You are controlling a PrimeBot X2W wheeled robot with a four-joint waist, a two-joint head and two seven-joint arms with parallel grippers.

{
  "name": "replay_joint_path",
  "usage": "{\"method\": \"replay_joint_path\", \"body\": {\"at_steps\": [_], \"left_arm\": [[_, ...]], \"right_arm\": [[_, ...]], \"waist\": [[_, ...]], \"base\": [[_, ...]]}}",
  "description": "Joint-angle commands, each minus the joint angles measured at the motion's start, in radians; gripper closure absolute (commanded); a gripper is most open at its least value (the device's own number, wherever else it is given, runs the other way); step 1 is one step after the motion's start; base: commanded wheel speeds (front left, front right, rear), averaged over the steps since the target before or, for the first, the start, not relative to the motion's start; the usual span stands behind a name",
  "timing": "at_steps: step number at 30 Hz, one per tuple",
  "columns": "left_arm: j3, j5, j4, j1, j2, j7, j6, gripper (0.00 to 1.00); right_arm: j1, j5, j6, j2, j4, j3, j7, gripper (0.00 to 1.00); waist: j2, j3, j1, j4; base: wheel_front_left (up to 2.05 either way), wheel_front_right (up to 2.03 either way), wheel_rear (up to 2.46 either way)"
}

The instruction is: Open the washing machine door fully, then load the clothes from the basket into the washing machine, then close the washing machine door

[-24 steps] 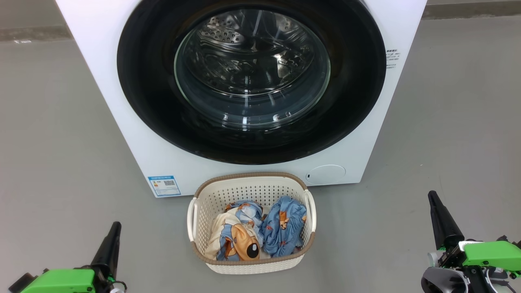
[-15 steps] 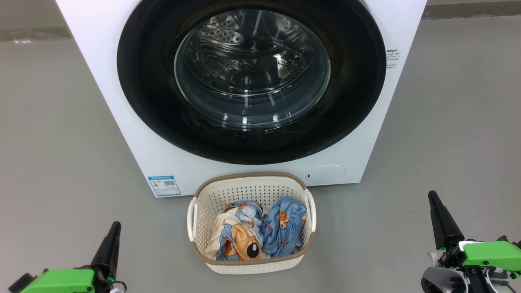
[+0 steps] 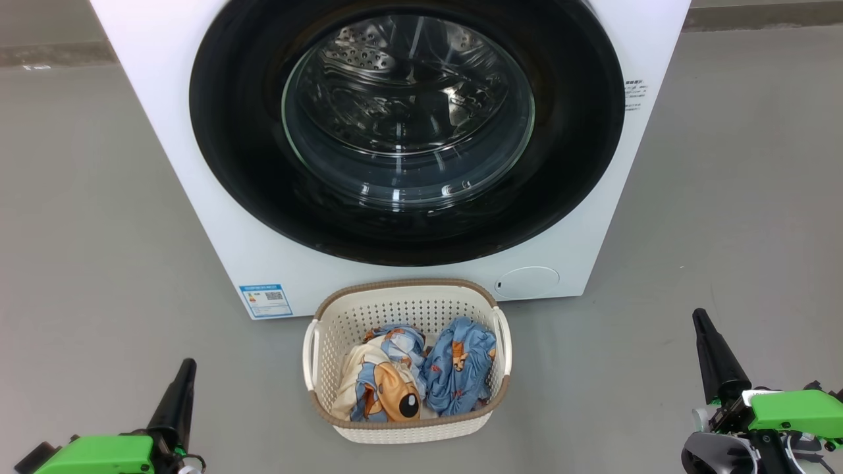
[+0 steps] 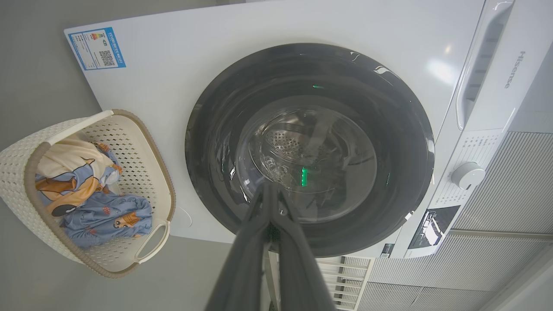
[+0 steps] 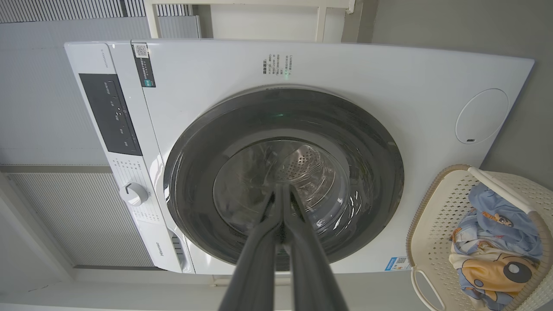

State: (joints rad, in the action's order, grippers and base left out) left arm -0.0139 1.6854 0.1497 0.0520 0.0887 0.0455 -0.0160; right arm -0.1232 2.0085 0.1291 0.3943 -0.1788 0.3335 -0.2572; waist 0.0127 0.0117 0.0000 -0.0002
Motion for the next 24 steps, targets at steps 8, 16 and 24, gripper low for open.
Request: {"method": "replay_joint_path", "body": {"at_steps": [8,16,24], "left_arm": [[-0.001,0.0,0.0,0.0,-0.001,0.004,0.0,0.0],[0.01,-0.011,0.039,-0.034,-0.023,-0.006,-0.001,0.0],[0.012,-0.064,0.028,-0.036,-0.021,-0.026,-0.009,0.0]], "right_arm": [[0.0,0.0,0.0,0.0,0.0,0.0,0.0,0.0],[0.034,-0.017,0.0,-0.04,-0.041,0.007,0.0,0.0],[0.04,-0.089,0.0,-0.059,-0.037,-0.018,0.0,0.0]], "waist": [[0.0,0.0,0.0,0.0],[-0.0003,0.001,0.0,0.001],[-0.0012,0.001,0.0,0.003]], "base": [[0.0,0.0,0.0],[0.0,0.0,0.0],[0.0,0.0,0.0]]}}
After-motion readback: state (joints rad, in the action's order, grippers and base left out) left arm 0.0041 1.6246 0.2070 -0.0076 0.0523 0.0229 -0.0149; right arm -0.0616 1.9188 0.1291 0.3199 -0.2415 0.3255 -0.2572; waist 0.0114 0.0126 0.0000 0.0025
